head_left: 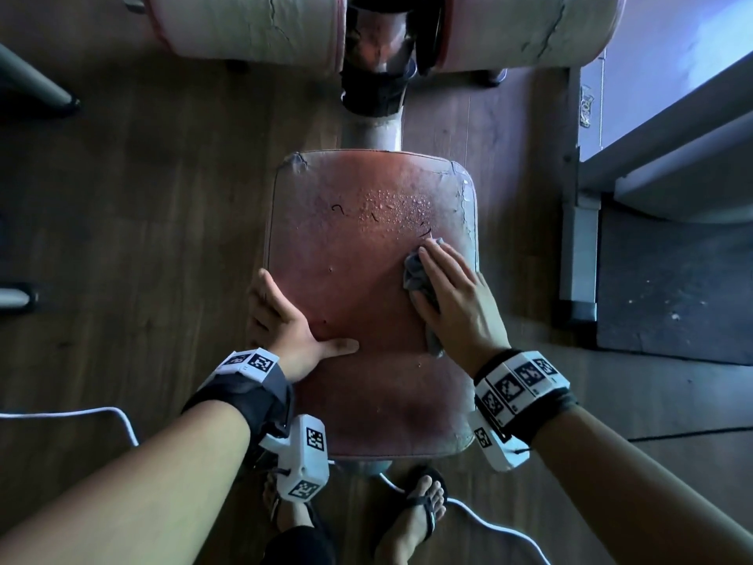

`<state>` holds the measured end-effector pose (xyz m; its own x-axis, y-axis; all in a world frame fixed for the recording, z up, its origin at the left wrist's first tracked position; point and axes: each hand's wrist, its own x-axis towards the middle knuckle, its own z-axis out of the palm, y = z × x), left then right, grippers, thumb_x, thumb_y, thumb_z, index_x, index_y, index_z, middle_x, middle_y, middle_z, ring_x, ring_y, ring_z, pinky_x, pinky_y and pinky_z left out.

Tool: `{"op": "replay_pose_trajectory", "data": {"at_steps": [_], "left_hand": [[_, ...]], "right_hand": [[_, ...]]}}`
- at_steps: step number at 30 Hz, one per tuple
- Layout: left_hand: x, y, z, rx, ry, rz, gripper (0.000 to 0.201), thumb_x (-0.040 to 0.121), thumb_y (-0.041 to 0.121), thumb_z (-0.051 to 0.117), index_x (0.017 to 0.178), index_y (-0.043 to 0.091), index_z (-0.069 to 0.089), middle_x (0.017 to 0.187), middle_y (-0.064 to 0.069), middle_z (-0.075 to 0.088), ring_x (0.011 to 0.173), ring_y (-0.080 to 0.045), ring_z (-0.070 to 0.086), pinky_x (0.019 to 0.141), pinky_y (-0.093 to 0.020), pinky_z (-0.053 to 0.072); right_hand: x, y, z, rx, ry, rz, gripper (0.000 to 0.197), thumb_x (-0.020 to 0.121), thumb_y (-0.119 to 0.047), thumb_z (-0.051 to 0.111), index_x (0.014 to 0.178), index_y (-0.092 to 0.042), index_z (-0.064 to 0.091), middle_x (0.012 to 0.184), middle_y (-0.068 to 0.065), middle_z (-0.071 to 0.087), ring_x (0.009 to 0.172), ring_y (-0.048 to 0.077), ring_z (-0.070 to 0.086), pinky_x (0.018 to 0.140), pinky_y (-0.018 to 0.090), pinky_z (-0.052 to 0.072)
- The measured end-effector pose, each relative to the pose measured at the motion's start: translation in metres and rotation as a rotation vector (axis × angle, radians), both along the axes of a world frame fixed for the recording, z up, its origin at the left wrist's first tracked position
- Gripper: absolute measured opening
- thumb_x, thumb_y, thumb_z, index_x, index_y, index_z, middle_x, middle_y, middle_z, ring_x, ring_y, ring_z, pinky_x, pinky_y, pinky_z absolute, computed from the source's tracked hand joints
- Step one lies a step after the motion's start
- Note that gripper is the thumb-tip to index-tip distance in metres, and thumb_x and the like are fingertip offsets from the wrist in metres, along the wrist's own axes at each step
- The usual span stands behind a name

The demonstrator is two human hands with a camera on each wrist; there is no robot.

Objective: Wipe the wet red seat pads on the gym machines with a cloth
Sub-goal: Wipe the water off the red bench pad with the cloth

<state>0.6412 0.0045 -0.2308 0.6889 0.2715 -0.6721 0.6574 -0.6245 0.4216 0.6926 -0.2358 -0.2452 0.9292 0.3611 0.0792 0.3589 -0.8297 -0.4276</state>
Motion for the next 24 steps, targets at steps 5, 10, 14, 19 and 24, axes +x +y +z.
{"op": "replay_pose_trajectory", "data": {"at_steps": [5, 10, 14, 19, 24], "left_hand": [[0.001, 0.000, 0.001, 0.006, 0.008, -0.006, 0.168, 0.046, 0.061, 0.088, 0.142, 0.017, -0.042, 0.157, -0.024, -0.025, 0.149, -0.033, -0.016, 0.121, -0.052, 0.001], [0.000, 0.000, -0.001, -0.013, 0.012, 0.024, 0.170, 0.044, 0.059, 0.091, 0.143, 0.020, -0.041, 0.157, -0.023, -0.025, 0.149, -0.033, -0.016, 0.121, -0.053, 0.001], [0.000, 0.000, -0.002, 0.005, 0.013, 0.027, 0.170, 0.043, 0.061, 0.090, 0.143, 0.020, -0.040, 0.158, -0.024, -0.021, 0.150, -0.035, -0.011, 0.121, -0.053, 0.003], [0.000, 0.001, -0.003, -0.001, -0.004, -0.001, 0.169, 0.045, 0.063, 0.088, 0.142, 0.018, -0.042, 0.158, -0.023, -0.026, 0.149, -0.034, -0.014, 0.121, -0.052, 0.001], [0.000, 0.000, -0.004, 0.001, -0.002, 0.014, 0.169, 0.045, 0.062, 0.090, 0.143, 0.019, -0.041, 0.157, -0.022, -0.026, 0.149, -0.036, -0.011, 0.120, -0.053, 0.002]], "right_hand": [[0.020, 0.015, 0.010, -0.105, -0.018, -0.069, 0.051, 0.094, -0.035, 0.055, 0.136, -0.007, 0.054, 0.146, 0.006, 0.050, 0.127, 0.030, 0.048, 0.103, 0.043, 0.044], [-0.013, 0.015, 0.012, -0.174, -0.008, -0.005, 0.058, 0.096, -0.042, 0.051, 0.143, -0.008, 0.046, 0.151, 0.006, 0.043, 0.128, 0.029, 0.044, 0.111, 0.038, 0.036], [-0.001, 0.014, 0.012, -0.269, 0.006, -0.036, 0.058, 0.096, -0.043, 0.049, 0.145, -0.014, 0.043, 0.155, 0.001, 0.037, 0.133, 0.026, 0.040, 0.105, 0.037, 0.036], [0.000, 0.022, 0.006, -0.184, 0.067, -0.069, 0.059, 0.097, -0.034, 0.052, 0.147, -0.007, 0.039, 0.156, 0.008, 0.034, 0.142, 0.030, 0.031, 0.115, 0.043, 0.031], [-0.004, 0.016, 0.004, -0.121, 0.119, 0.072, 0.060, 0.100, -0.035, 0.046, 0.150, -0.004, 0.033, 0.159, 0.011, 0.025, 0.150, 0.025, 0.015, 0.119, 0.047, 0.024]]}}
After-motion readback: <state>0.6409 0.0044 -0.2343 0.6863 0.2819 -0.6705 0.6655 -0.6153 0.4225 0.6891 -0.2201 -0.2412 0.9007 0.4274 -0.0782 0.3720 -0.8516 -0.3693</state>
